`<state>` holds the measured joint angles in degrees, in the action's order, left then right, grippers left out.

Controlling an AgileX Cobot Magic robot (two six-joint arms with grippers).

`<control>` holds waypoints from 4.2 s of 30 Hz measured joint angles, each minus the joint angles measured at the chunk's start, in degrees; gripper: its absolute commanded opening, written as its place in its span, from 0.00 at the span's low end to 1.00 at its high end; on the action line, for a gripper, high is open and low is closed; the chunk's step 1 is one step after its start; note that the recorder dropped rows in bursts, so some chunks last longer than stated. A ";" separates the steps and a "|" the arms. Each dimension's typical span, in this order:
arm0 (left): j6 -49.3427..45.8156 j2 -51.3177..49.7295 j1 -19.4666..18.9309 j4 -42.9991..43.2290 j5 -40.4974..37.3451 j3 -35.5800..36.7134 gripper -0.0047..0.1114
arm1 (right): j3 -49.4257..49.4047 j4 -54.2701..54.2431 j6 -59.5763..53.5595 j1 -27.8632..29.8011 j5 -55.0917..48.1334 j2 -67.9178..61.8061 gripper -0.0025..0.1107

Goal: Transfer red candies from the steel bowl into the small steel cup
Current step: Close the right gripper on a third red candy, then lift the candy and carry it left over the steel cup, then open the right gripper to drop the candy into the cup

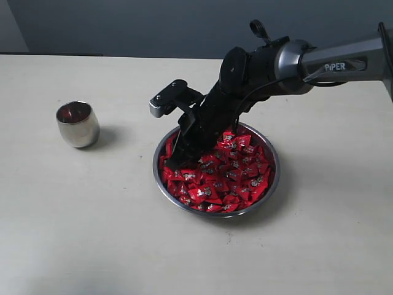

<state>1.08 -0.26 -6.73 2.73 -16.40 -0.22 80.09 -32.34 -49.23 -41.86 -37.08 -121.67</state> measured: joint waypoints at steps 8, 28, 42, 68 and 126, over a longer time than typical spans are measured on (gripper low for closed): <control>0.00 0.00 0.00 0.00 0.00 0.00 0.04 | 0.00 0.12 0.00 0.00 0.00 0.00 0.07; 0.00 0.00 0.00 0.00 0.00 0.00 0.04 | 0.00 0.22 0.21 0.00 -0.10 0.61 0.01; 0.00 0.00 0.00 0.00 0.00 0.00 0.04 | 0.00 8.07 9.66 0.00 3.39 6.25 0.01; -0.09 0.00 0.00 0.00 0.00 0.00 0.04 | 27.74 4.57 21.26 -2.33 14.18 -8.29 0.01; -0.09 0.00 0.00 0.00 0.00 0.00 0.04 | 53.71 -23.28 -2.76 -7.71 -1.16 -26.90 0.23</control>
<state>0.99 -0.26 -6.73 2.73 -16.40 -0.22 133.79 -55.62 -51.99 -49.56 -38.24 -148.57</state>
